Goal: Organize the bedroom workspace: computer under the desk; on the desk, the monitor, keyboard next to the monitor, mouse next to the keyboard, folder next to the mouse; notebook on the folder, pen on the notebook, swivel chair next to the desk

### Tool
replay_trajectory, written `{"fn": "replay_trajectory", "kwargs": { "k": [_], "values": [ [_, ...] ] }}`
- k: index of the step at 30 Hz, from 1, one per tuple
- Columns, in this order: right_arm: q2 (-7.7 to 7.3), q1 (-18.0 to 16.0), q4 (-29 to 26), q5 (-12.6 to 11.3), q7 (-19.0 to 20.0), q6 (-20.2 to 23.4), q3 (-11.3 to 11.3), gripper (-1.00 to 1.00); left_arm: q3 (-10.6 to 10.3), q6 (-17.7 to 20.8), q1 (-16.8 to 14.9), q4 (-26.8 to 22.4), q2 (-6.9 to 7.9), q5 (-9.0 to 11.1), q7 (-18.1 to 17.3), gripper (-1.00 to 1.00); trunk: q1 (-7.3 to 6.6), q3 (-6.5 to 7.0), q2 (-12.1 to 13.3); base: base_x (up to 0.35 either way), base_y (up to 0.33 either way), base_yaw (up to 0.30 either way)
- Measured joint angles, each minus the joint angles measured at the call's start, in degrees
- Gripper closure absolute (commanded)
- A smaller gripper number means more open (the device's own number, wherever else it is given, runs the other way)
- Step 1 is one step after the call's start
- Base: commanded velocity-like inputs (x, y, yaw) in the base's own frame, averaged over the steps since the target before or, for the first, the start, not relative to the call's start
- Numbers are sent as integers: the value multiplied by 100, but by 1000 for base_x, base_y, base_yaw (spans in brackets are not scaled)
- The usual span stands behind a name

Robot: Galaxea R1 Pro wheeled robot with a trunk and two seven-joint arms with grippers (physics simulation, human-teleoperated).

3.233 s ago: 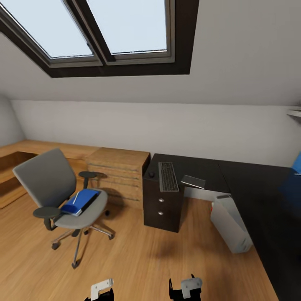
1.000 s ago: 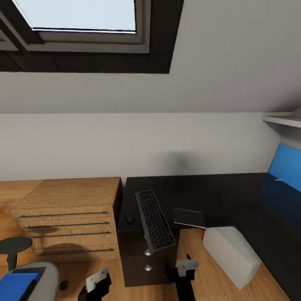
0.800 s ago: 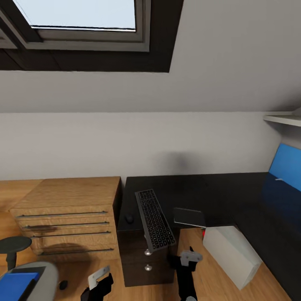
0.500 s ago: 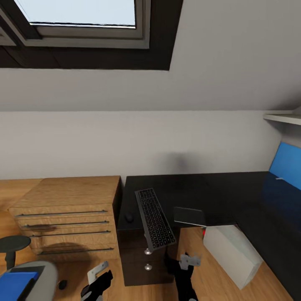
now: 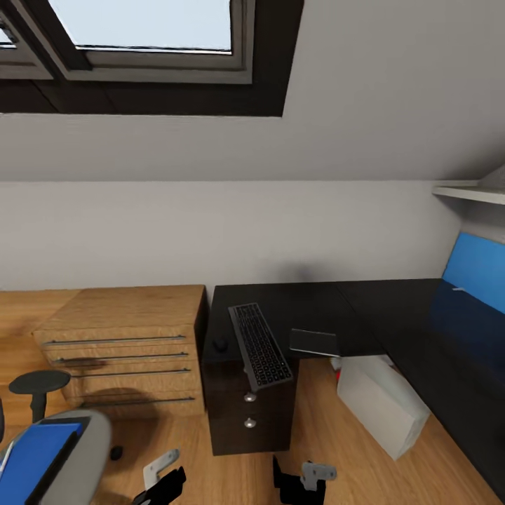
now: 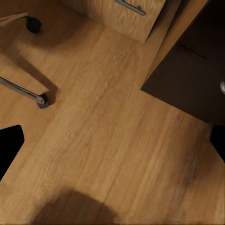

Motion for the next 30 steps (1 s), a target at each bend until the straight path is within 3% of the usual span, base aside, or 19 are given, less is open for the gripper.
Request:
{"fn": "replay_trajectory", "kwargs": {
  "k": [6,8,10,11,13,14,15,18,20,23,27,30],
  "values": [
    [17,-20,-111,-14,20,118,-24,-100,-23,20,0,-24,-17,-16,-2,-100,129,-108,-241,-70,13,0],
    [27,-35,-513,-104,17,552,-71,-100,-34,81,-1,-299,-17,-27,-8,-100,173,-143,-322,-11,2,0],
    [-6,-41,-1322,-537,20,1581,-249,-100,-36,701,-4,-1172,-2,-31,-13,-100,216,-178,-402,-4,1,0],
    [-27,-42,-1519,-661,21,1817,-304,-100,-39,935,-3,-1418,4,-14,-9,-100,238,-197,-442,-2,0,0],
    [-136,-45,-2326,-1146,26,2703,-561,-100,-26,2155,-4,-2430,44,-25,11,-100,282,-232,-523,-1,0,0],
    [-163,-48,-2525,-1271,27,2918,-632,-100,-18,2480,-2,-2697,54,-23,14,-100,304,-251,-563,0,0,0],
    [-203,-51,-2855,-1502,28,3283,-762,-100,-2,3040,-3,-3159,58,-15,19,-100,326,-268,-603,0,0,0],
    [-253,-61,-3473,-2067,35,4113,-1138,-100,41,4027,-2,-4241,47,7,35,-100,392,-322,-723,0,0,0],
    [-267,-67,-3648,-2337,42,4434,-1362,-100,56,4335,-1,-4670,47,51,37,-100,436,-359,-803,0,0,0],
    [-311,-70,-3766,-2617,82,4677,-1594,-100,68,4526,0,-4677,57,227,37,-100,502,-413,-923,0,0,0],
    [-448,-71,-3757,-2714,118,4749,-1669,-100,86,4500,0,-4226,87,293,32,-100,590,-485,-1084,0,0,0],
    [-590,-72,-3535,-2747,129,4742,-1701,-100,137,4331,-1,-4078,191,320,51,-100,656,-539,-1204,0,0,0]
  ]
}}
